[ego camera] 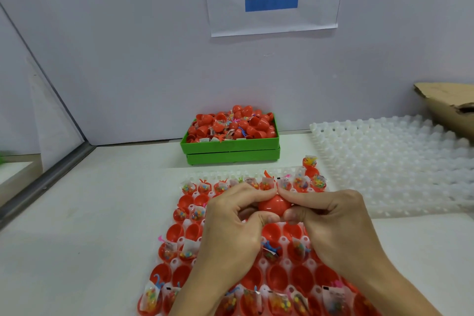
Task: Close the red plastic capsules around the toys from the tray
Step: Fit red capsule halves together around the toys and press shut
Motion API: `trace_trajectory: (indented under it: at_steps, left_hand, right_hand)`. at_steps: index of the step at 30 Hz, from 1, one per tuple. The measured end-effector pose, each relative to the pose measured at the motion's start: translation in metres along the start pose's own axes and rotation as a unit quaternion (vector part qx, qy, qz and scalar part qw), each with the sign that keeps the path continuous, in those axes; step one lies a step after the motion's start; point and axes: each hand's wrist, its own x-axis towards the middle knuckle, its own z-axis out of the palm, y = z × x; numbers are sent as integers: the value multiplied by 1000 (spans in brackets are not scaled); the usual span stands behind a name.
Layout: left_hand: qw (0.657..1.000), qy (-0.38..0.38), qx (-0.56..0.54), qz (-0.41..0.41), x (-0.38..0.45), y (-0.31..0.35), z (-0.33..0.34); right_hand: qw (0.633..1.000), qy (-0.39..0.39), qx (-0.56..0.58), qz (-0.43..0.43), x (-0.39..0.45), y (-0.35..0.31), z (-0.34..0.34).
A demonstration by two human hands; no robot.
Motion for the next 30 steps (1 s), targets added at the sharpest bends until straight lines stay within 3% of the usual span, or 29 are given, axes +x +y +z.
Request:
trace_trajectory:
  at_steps: [10, 16, 20, 25, 30]
  left_hand:
    - [998, 27, 51, 24, 3, -4, -2]
    - [979, 43, 169, 103, 4, 1, -8]
    - [972, 30, 192, 130, 1, 2, -1]
    - [999, -30, -18, -20, 6, 2, -14]
    - [943, -105, -274, -155, 7, 4, -11]
  right_hand:
    - [999, 31, -33, 0, 1, 3, 12]
    - [997, -49, 64, 13, 1, -11, 19]
    - [993, -26, 94, 71, 3, -8, 23]
    - [981, -7, 166, 101, 10, -2, 15]
    - [966, -67, 247, 49, 9, -9, 14]
